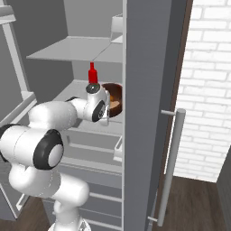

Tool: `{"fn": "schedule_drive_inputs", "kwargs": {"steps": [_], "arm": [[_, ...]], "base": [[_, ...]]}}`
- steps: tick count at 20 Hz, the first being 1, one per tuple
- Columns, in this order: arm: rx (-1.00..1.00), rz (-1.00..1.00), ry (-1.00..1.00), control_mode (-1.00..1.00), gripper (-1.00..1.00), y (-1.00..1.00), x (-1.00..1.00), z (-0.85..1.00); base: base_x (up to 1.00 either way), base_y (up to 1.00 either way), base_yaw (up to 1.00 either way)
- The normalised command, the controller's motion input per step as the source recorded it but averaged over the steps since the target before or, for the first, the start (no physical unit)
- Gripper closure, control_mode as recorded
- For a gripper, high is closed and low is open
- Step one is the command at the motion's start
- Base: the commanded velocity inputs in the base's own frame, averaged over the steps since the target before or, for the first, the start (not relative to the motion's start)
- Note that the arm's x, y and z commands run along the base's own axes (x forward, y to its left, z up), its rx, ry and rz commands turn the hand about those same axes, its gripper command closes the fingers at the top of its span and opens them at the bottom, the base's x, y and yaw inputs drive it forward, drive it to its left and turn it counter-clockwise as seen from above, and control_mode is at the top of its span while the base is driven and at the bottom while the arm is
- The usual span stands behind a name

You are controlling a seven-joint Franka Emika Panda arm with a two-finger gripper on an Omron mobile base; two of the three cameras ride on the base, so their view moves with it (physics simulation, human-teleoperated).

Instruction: Pick the chicken drumstick and squash from their plates and place them in the bowl. Then put the bowl in the fridge.

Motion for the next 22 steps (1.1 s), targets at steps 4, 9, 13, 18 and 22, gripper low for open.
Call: {"fn": "schedule_drive_inputs", "kwargs": {"steps": [4,9,13,18,22], "arm": [[0.03,0.00,0.00,-1.00,1.00,-0.36,0.40,-0.01],[0.00,0.00,0.00,-1.00,1.00,-0.11,0.62,-0.10],[0.00,0.00,0.00,-1.00,1.00,-0.03,0.61,-0.22],[0.00,0.00,0.00,-1.00,1.00,0.00,0.46,-0.35],[-0.01,0.00,-0.08,-1.00,-1.00,0.09,0.00,-0.37]], "base": [[0.00,0.00,0.00],[0.00,0.00,0.00],[0.00,0.00,0.00],[0.00,0.00,0.00],[0.00,0.00,0.00]]}}
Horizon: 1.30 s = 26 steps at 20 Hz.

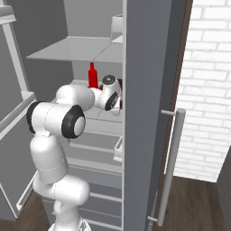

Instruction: Pick the chicken drumstick and squash from their plates and place them in the bowl. Then put the bowl in the fridge.

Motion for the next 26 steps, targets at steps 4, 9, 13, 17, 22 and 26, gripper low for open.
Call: {"fn": "schedule_drive_inputs", "kwargs": {"steps": [4,9,13,17,22,26], "arm": [[0.00,0.00,-0.24,-1.00,-1.00,0.04,-0.04,0.00],[0.00,0.00,-0.22,-1.00,-1.00,0.16,-0.24,0.20],[0.00,0.00,-0.11,-1.00,-1.00,0.20,-0.49,0.57],[-0.01,-0.02,-0.01,-1.00,-1.00,0.03,-0.75,0.95],[0.00,-0.05,0.00,-1.00,-1.00,0.01,-1.00,0.52],[-0.02,-0.02,0.00,-1.00,-1.00,0.25,-1.00,0.11]], "base": [[0.00,0.00,0.00],[0.00,0.00,0.00],[0.00,0.00,0.00],[0.00,0.00,0.00],[0.00,0.00,0.00],[0.00,0.00,0.00]]}}
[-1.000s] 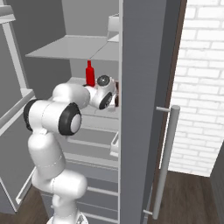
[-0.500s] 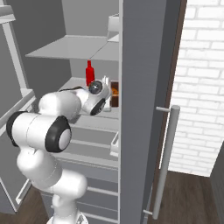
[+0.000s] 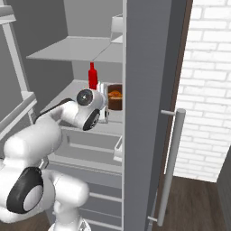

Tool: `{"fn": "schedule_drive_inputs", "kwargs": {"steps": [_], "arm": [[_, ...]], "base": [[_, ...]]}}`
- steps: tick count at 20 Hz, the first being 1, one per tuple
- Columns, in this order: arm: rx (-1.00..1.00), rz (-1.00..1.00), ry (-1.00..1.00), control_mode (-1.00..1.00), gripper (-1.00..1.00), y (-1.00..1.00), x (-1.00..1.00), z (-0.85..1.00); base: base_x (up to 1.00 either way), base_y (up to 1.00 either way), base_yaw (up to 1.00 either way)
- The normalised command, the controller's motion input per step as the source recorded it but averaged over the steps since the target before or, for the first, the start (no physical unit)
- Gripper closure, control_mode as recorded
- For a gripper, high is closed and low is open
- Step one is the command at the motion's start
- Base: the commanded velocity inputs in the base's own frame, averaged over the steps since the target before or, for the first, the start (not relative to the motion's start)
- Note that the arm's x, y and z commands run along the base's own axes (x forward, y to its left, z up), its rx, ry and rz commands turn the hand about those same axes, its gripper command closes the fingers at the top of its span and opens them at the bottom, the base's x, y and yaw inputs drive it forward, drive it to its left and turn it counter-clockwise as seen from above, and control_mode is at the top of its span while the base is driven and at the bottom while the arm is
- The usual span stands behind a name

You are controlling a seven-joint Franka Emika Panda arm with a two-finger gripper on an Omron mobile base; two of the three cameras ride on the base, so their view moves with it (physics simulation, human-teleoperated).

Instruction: Pick the chicken drumstick and squash from their plates and place them in the bowl. Then put the bowl in the fridge.

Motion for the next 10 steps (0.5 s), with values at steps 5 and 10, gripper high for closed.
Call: {"fn": "schedule_drive_inputs", "kwargs": {"steps": [5,10], "arm": [[0.00,-0.01,0.04,-1.00,-1.00,0.19,-1.00,0.16],[0.00,0.00,0.02,-1.00,-1.00,0.16,-1.00,0.14]], "base": [[0.00,0.00,0.00],[0.00,0.00,0.00]]}}
